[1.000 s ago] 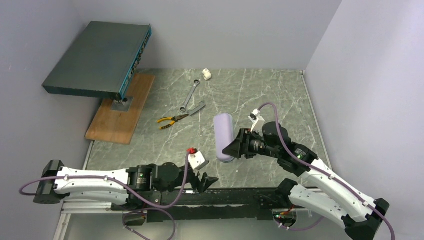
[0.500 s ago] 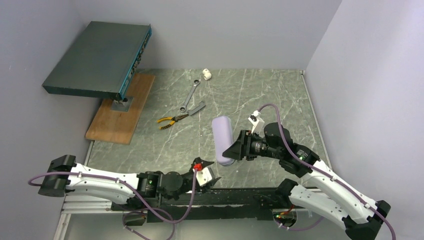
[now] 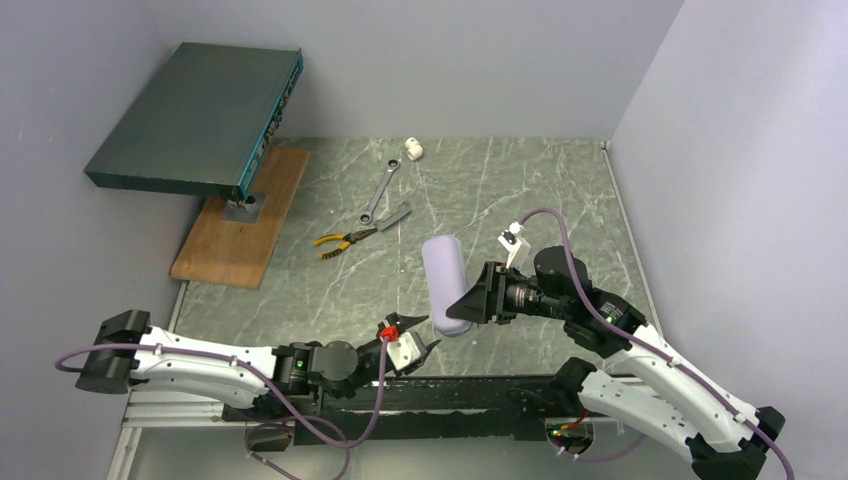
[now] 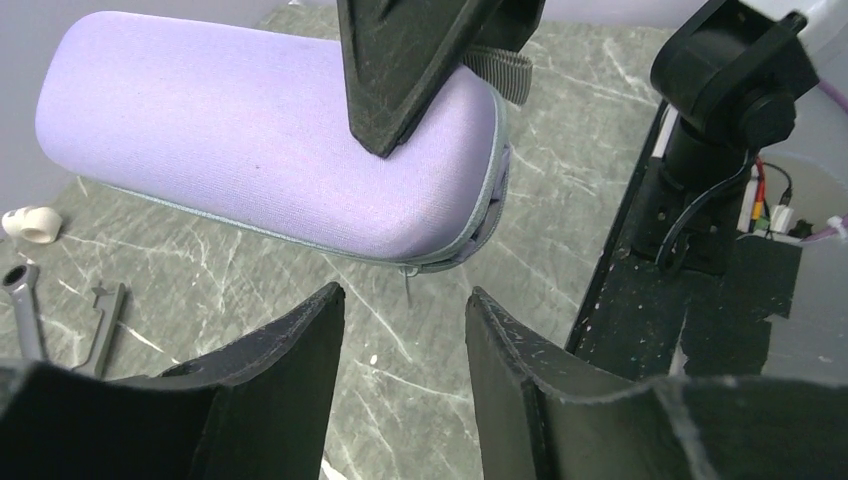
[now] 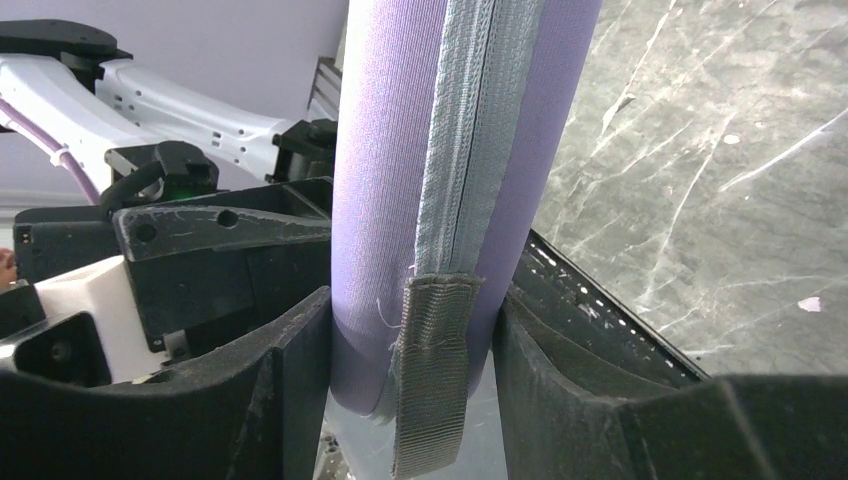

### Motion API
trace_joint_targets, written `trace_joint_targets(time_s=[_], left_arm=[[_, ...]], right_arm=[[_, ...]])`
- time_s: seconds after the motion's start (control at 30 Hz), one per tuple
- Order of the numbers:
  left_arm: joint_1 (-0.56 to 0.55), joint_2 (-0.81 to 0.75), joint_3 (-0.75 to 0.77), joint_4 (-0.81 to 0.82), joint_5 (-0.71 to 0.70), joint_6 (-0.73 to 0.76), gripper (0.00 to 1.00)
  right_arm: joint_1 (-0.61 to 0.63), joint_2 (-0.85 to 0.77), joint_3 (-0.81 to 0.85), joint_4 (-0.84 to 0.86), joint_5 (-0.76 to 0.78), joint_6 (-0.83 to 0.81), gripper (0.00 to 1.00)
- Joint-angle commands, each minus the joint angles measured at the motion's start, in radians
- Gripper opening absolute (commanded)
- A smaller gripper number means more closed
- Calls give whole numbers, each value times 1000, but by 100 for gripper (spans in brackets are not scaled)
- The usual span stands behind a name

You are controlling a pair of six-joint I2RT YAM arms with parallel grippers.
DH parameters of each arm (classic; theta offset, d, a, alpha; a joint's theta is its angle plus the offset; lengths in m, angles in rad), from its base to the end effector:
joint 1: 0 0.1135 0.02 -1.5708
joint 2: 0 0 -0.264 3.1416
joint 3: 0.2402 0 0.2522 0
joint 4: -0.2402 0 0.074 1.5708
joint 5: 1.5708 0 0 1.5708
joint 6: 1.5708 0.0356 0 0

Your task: Open the umbrella

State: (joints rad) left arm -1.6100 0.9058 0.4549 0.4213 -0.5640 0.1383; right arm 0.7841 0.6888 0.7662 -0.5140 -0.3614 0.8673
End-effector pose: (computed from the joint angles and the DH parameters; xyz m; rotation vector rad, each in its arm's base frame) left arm 0.0109 -0.2083 0.2654 0.9257 1.3532 -0.6895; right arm 0.0994 0.1170 0.3147 -0.1689 2.2717 1.3395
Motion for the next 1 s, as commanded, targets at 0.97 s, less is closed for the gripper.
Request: trace_joint_targets(time_s=[0.97], left_arm=[[-7,48,80,81,-82,77,57]], right_arm=[[3,-28,73,62,-39,20,0]])
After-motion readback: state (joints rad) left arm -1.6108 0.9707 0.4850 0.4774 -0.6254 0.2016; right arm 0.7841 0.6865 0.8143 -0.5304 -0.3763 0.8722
